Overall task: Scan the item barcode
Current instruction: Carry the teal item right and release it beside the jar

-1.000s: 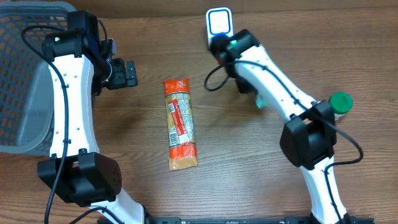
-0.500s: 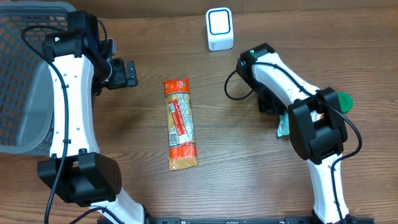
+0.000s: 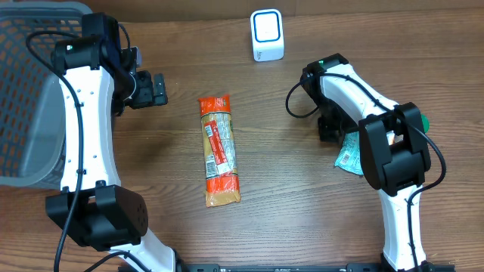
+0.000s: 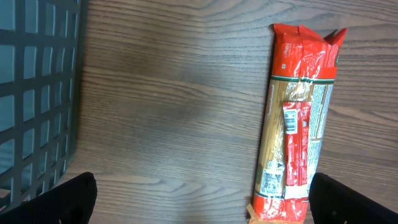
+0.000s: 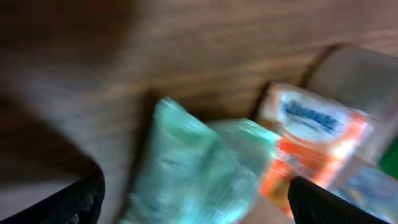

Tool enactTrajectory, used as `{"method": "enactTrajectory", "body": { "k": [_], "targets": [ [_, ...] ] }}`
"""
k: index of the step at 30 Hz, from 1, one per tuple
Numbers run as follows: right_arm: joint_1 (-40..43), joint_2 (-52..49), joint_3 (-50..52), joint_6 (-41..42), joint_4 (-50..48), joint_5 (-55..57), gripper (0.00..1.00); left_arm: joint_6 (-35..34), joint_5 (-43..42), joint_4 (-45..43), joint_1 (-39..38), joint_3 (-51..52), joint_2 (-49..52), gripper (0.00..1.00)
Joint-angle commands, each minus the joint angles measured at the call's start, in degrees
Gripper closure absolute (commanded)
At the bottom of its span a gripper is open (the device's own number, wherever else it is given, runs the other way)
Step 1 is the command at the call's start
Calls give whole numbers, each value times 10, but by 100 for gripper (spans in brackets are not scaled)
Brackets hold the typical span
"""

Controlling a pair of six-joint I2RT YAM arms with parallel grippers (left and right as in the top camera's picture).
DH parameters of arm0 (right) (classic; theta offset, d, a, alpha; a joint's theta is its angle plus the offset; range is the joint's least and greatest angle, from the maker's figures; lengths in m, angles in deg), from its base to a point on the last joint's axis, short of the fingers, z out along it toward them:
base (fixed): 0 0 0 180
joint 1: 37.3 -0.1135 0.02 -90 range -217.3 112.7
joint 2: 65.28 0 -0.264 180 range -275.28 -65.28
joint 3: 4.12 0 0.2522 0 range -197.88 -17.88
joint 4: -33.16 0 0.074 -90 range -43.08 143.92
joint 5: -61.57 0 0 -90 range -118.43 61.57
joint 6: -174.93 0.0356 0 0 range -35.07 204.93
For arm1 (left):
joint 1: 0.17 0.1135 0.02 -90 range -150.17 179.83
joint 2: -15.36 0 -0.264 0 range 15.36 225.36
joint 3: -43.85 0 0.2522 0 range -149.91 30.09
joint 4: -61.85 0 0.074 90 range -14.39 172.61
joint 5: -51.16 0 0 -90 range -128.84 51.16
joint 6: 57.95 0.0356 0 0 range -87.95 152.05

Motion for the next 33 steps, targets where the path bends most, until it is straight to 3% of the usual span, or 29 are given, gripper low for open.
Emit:
{"method": "enactTrajectory", "body": {
  "k": [1,4,9,15,23,33],
  "targets": [
    [0,10,2,-10,-11,-51,4,8,-2,0,-1,-10,-14,0],
    [0,10,2,-10,-4,-50,7,8,-2,0,-1,-10,-14,0],
    [-6,13,2,-9,-5,-44,27,8,-2,0,-1,-10,-14,0],
    [-30,26,2,0,-32,-44,41,8,-2,0,-1,-10,-14,0],
    [-63,37,3,6,-42,-49,94,8,-2,0,-1,-10,-14,0],
    [-33,37,24,7,-64,-49,96,8,-2,0,-1,-10,-14,0]
  ]
}}
